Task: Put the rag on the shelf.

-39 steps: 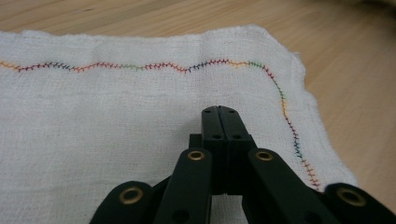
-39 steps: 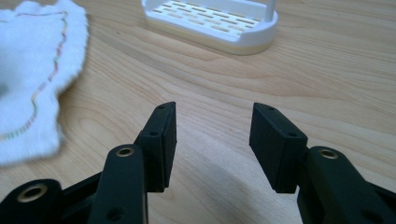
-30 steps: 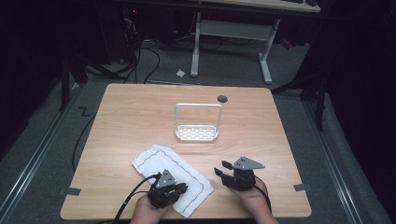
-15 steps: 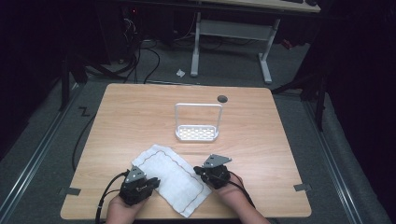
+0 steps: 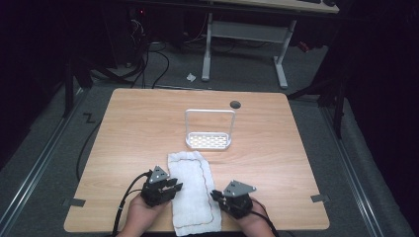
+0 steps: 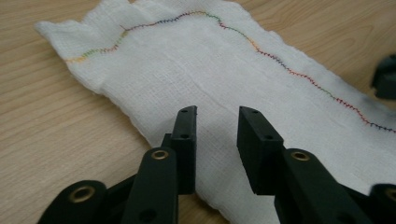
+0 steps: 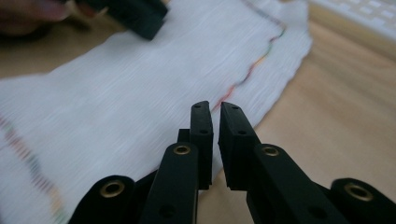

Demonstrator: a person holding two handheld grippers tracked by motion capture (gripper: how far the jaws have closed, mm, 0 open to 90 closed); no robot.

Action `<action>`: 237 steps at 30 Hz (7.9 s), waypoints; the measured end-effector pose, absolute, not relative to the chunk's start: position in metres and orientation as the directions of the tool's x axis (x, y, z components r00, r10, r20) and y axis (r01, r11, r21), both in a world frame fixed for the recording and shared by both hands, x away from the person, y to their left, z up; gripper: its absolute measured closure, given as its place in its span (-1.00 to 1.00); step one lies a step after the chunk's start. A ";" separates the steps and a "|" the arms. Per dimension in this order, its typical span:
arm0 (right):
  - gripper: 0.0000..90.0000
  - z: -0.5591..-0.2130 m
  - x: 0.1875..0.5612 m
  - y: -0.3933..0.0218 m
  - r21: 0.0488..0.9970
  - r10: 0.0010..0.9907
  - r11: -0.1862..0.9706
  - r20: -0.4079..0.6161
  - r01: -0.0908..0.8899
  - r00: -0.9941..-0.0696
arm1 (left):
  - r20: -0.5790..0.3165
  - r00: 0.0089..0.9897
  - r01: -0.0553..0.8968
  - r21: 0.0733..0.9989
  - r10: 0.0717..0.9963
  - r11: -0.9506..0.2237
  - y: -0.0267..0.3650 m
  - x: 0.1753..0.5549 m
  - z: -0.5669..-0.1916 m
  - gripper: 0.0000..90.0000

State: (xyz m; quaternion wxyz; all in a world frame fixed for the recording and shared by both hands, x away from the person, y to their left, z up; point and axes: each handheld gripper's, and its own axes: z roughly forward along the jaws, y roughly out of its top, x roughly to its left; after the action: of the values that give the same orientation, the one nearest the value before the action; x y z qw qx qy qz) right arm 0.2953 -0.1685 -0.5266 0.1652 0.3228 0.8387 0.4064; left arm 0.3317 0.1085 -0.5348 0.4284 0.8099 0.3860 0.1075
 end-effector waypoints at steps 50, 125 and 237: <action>0.57 -0.531 0.311 -0.217 0.789 0.722 0.390 0.058 0.475 -0.690 | -0.275 0.609 0.601 0.772 0.744 -0.206 0.066 0.386 -0.540 0.05; 0.83 -0.437 0.308 -0.179 0.966 0.848 0.223 -0.126 0.132 -0.514 | -0.096 0.640 0.186 0.982 0.762 -0.033 0.064 0.315 -0.436 0.90; 0.83 -0.364 0.532 -0.183 0.919 0.898 0.211 -0.049 0.332 -0.436 | -0.166 0.571 0.363 0.929 0.804 -0.067 0.045 0.550 -0.378 0.88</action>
State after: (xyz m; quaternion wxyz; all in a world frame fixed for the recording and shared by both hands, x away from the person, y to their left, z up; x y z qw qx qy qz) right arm 0.5317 -0.1831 -0.3640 0.3100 0.4309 0.7137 0.4570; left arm 0.5505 0.0447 -0.3784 0.5419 0.7014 0.4160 0.2031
